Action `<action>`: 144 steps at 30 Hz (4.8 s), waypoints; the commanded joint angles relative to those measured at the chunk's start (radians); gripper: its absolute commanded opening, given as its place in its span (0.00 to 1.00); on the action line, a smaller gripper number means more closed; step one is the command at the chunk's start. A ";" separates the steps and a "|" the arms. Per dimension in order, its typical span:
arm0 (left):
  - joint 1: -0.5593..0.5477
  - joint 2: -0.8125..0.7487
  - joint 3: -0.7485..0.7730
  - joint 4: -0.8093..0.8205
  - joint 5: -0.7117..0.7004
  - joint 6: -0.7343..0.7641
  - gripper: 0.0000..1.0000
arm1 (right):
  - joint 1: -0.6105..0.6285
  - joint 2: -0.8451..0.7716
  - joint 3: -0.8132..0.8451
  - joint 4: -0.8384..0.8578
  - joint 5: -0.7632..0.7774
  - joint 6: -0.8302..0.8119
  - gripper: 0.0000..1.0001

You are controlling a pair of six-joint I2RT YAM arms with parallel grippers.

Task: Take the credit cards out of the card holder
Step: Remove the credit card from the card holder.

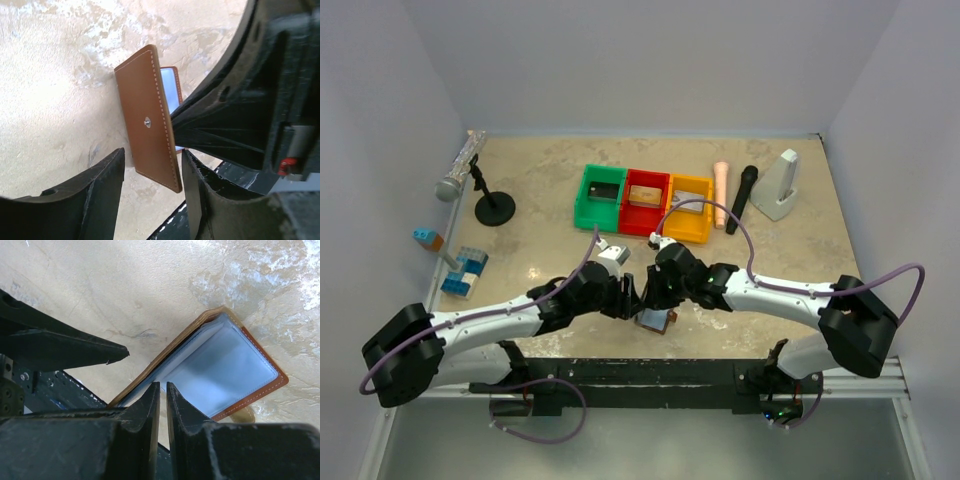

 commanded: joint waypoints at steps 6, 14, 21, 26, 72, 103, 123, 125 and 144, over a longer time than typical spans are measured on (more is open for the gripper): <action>-0.006 0.055 0.014 0.020 0.000 0.039 0.41 | -0.003 -0.009 0.013 0.031 -0.022 0.010 0.15; -0.006 0.088 0.014 0.006 -0.021 0.009 0.16 | -0.003 -0.030 -0.013 0.031 -0.014 -0.006 0.17; -0.002 0.091 -0.027 -0.014 -0.098 -0.072 0.03 | -0.023 -0.010 -0.092 0.065 0.008 0.000 0.12; -0.002 0.090 -0.059 -0.032 -0.133 -0.131 0.00 | -0.032 0.011 -0.119 0.070 0.029 0.025 0.00; 0.187 0.039 -0.155 -0.259 -0.148 -0.263 0.47 | -0.066 0.126 -0.110 -0.027 0.064 0.013 0.00; 0.129 0.074 0.031 0.124 0.065 -0.077 0.27 | -0.063 0.165 -0.043 -0.087 0.052 -0.150 0.00; 0.129 0.236 -0.047 0.058 -0.104 -0.148 0.20 | -0.063 -0.016 -0.076 -0.186 0.084 -0.119 0.20; 0.129 0.231 -0.058 0.060 -0.109 -0.152 0.20 | -0.063 -0.030 -0.084 -0.205 0.098 -0.110 0.26; 0.118 0.164 -0.127 0.085 -0.092 -0.185 0.19 | -0.069 0.006 -0.061 -0.252 0.202 -0.061 0.39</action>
